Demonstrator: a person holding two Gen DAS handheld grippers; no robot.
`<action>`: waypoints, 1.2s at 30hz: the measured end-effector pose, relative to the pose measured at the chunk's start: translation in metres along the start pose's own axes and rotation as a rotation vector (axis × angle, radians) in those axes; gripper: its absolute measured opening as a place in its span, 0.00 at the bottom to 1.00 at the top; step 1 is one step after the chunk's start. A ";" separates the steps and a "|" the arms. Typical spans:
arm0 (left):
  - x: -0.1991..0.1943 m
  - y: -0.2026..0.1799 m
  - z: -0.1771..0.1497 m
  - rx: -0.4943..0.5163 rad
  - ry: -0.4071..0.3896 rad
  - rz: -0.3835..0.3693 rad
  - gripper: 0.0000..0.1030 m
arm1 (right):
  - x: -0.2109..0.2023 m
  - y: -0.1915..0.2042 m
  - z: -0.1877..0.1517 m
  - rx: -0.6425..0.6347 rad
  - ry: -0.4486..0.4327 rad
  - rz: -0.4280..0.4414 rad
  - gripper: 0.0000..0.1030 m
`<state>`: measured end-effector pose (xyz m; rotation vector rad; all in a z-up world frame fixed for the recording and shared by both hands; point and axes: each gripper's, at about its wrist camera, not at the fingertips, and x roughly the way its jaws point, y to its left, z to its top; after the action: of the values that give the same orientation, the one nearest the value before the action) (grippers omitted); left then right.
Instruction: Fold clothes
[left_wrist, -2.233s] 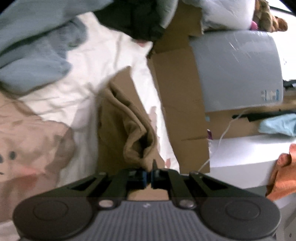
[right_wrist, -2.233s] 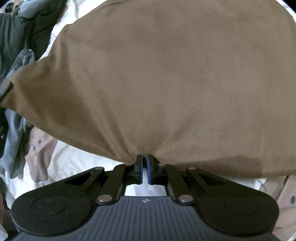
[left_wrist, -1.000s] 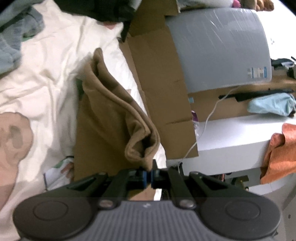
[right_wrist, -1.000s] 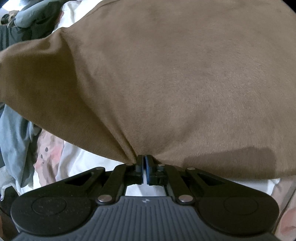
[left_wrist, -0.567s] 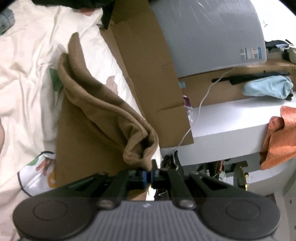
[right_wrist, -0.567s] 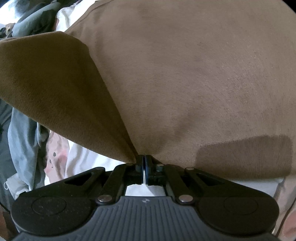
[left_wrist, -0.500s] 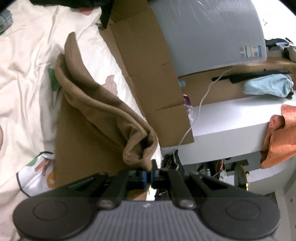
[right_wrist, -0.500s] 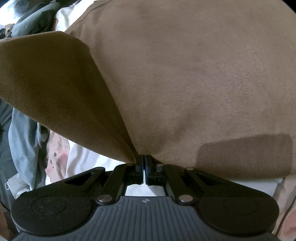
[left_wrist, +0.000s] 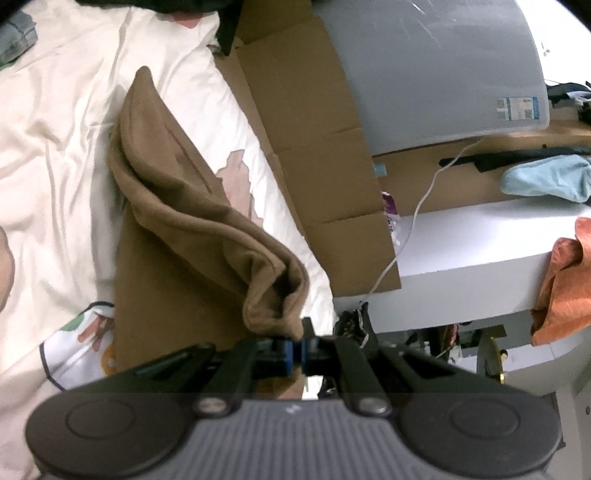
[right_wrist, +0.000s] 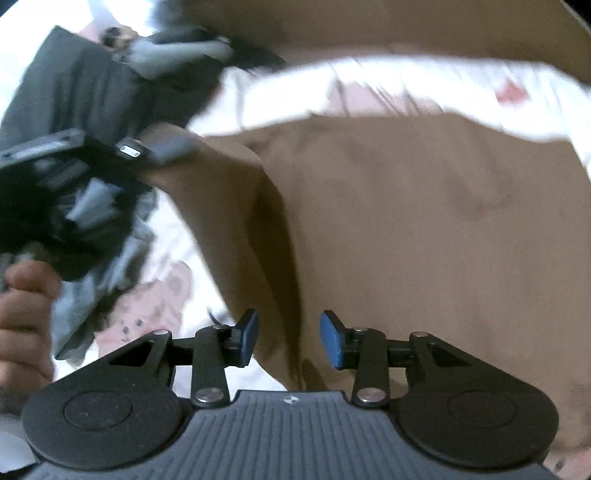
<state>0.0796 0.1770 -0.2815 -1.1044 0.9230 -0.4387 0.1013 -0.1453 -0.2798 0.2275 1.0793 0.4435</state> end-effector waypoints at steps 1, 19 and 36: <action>0.000 -0.001 0.000 -0.003 0.002 0.004 0.04 | -0.006 0.006 0.004 -0.026 -0.018 0.002 0.42; -0.014 -0.001 0.011 -0.050 0.030 0.011 0.04 | -0.007 0.103 0.027 -0.349 -0.207 -0.142 0.46; -0.026 0.002 0.015 -0.093 0.086 -0.024 0.09 | 0.032 0.126 0.023 -0.572 -0.200 -0.297 0.07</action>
<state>0.0766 0.2044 -0.2708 -1.1896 1.0149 -0.4697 0.1046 -0.0174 -0.2455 -0.3837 0.7379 0.4326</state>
